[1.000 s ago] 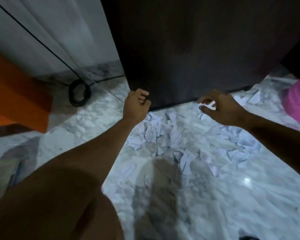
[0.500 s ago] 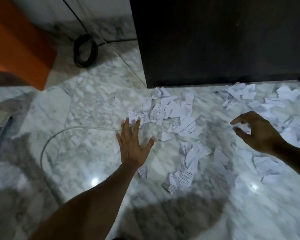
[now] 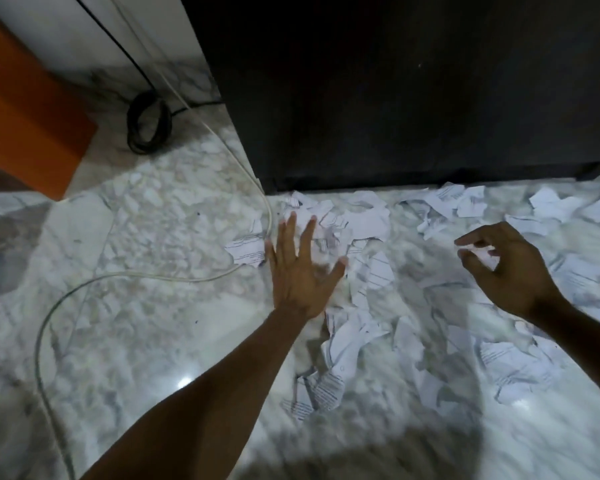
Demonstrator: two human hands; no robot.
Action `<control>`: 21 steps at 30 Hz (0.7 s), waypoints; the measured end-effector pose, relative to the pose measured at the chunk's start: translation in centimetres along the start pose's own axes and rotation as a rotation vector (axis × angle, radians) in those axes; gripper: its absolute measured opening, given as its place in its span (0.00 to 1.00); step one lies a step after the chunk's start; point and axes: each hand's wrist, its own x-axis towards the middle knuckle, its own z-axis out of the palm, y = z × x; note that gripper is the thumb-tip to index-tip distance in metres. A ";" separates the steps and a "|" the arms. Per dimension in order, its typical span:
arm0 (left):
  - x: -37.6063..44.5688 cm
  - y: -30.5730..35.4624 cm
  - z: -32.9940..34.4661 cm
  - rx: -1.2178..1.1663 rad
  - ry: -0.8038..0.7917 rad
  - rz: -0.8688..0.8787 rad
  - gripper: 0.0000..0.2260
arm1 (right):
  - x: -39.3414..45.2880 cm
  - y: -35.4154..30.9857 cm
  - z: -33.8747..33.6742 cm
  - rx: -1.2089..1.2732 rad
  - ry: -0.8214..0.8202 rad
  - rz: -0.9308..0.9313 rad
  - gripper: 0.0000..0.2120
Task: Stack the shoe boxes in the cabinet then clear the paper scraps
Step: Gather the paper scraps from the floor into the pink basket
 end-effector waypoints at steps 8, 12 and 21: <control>3.2 -0.6 2.0 0.183 -0.258 -0.111 0.40 | -0.1 5.9 -2.1 -0.091 0.260 0.119 0.07; 1.1 2.2 3.7 0.138 -0.347 0.142 0.38 | -0.1 7.0 -1.4 -0.066 0.245 0.169 0.07; 5.7 -1.6 1.2 0.267 -0.091 -0.274 0.42 | 0.4 7.2 -0.8 -0.014 0.267 0.206 0.14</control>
